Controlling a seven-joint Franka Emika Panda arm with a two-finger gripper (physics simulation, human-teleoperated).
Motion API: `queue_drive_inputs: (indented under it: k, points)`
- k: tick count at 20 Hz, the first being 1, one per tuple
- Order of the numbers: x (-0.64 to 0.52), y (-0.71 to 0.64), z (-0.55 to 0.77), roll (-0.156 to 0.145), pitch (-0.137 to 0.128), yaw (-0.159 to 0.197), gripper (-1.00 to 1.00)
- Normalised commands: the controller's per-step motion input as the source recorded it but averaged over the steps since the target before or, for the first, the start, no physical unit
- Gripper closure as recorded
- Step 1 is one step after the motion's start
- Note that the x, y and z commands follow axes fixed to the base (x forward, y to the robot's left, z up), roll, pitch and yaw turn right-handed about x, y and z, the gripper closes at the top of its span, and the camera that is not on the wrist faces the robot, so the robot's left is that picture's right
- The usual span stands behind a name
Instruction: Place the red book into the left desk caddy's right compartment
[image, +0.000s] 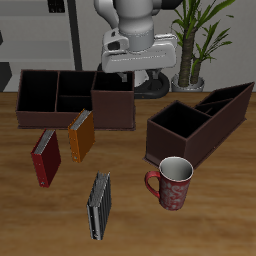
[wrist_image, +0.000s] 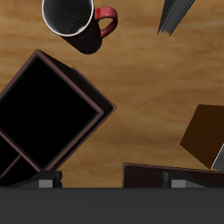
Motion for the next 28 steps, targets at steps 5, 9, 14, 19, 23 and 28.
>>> queue_drive_inputs:
  k: [5,9,14,19,23,28]
  points:
    - [0.05,-0.19,-0.05,-0.007,0.004,0.003,-1.00]
    - [0.17,-0.56,-0.05,-0.038,0.006,-0.044,-1.00]
    - [0.15,-0.63,-0.02,-0.065,-0.031,0.002,-1.00]
    - [0.16,-0.70,0.00,-0.039,0.008,-0.024,-1.00]
    - [0.09,-0.53,0.03,-0.018,-0.024,0.000,-1.00]
    - [0.12,-0.63,0.02,-0.079,-0.033,-0.053,-1.00]
